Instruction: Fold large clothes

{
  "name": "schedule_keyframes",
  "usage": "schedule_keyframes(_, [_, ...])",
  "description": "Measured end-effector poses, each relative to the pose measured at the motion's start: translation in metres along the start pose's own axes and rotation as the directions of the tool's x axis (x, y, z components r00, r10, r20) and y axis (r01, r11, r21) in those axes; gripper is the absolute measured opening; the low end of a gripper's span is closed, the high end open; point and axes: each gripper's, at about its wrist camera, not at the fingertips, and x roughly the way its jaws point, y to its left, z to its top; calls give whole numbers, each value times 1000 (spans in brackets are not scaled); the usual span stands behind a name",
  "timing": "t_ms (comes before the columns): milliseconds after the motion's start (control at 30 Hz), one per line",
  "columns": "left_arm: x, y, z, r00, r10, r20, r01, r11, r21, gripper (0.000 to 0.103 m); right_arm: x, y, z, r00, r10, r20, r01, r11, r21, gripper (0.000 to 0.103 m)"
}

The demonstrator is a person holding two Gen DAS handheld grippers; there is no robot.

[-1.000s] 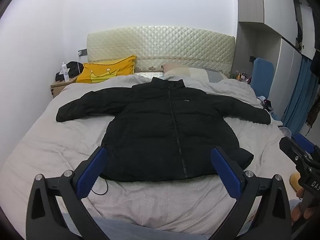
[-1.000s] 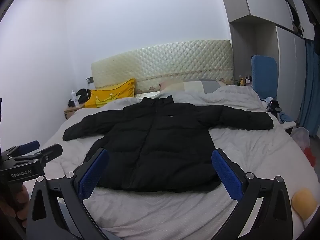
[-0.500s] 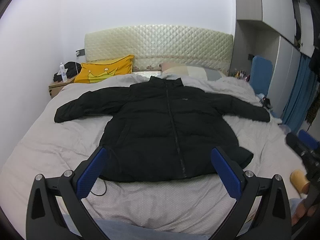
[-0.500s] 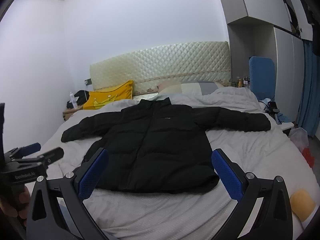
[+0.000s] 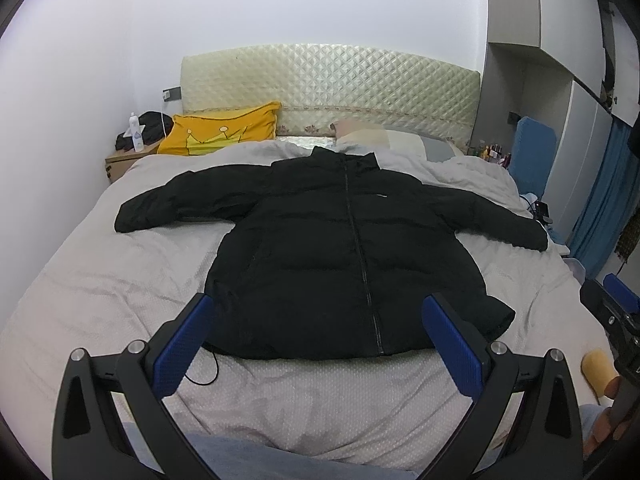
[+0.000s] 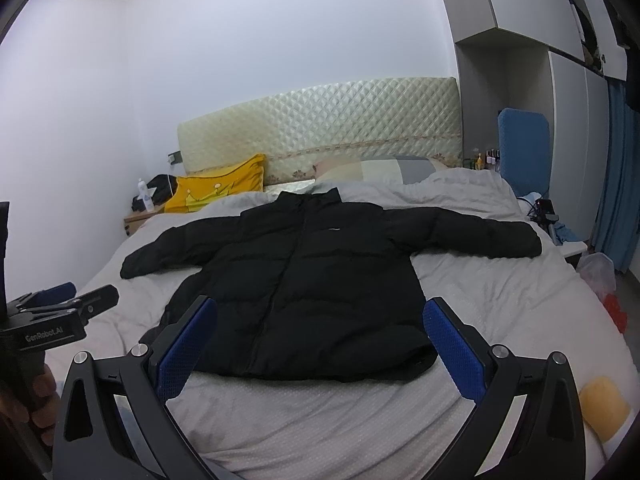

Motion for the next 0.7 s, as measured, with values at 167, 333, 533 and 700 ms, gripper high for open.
schedule_keyframes(167, [1,2,0,1000,-7,-9,7,1000,4,103,0,0,1,1000,-6,-1,6,1000,3,103])
schedule_keyframes(333, [1,3,1,1000,-8,-9,8,1000,1,103,0,3,-2,1000,-8,-4,8,1000,1,103])
schedule_keyframes(533, [-1,4,-3,1000,-5,-8,5,1000,1,103,-1,6,-3,1000,-1,-2,1,1000,-6,103])
schedule_keyframes(700, [-1,2,-3,1000,-5,-4,5,1000,7,103,-2,5,-3,1000,-1,3,1,1000,-5,103])
